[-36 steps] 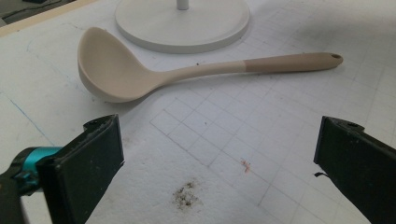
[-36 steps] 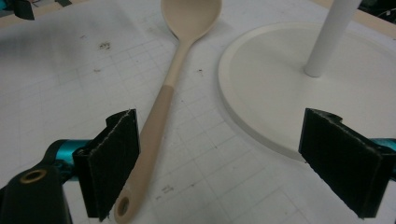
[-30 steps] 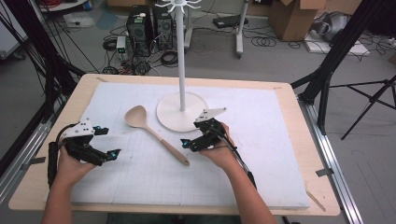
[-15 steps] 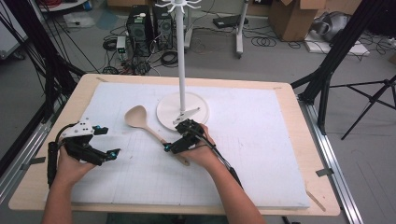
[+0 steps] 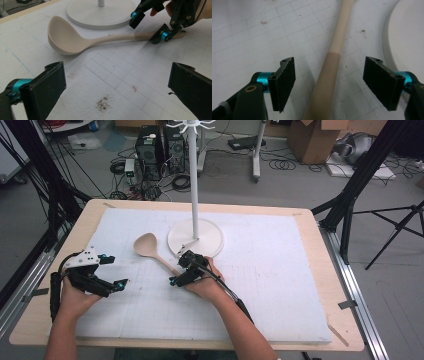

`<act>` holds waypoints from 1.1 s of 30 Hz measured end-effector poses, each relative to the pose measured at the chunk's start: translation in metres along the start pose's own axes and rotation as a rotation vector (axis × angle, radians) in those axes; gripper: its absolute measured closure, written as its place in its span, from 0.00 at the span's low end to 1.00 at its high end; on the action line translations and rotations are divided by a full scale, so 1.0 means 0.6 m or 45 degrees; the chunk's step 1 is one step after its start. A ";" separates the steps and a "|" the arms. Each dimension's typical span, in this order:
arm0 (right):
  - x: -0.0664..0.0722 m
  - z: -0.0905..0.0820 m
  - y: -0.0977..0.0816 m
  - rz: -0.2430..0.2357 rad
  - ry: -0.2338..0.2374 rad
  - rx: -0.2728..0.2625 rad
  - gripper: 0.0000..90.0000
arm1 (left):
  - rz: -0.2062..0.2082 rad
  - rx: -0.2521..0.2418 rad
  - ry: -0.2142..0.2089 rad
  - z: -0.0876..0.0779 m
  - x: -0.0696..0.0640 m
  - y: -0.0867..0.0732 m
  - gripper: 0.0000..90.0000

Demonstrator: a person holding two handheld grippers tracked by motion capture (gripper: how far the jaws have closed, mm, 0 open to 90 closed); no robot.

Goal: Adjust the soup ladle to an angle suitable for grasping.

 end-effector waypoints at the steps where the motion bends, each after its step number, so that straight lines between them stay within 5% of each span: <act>1: 0.000 0.002 -0.001 -0.008 0.000 0.004 0.33 | -0.007 -0.002 0.004 0.001 0.000 0.000 0.02; 13: -0.001 0.005 -0.003 -0.065 -0.081 0.034 0.59 | 0.000 0.007 0.000 0.002 0.000 -0.002 0.02; 18: 0.005 0.005 -0.002 -0.077 -0.040 0.035 0.72 | -0.002 0.004 -0.001 0.001 0.000 -0.002 0.02; 33: -0.012 -0.015 -0.008 -0.016 -0.023 0.057 0.83 | -0.002 0.000 0.002 -0.002 0.001 -0.002 0.02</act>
Point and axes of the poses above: each handheld gripper's, and its own axes: z roughly forward along the jaws, y roughly out of its top, x roughly to its left, the point moved 6 cm from there along z, roughly forward along the jaws, and after that the axes turned 15 degrees about -x, right-handed, at the moved point
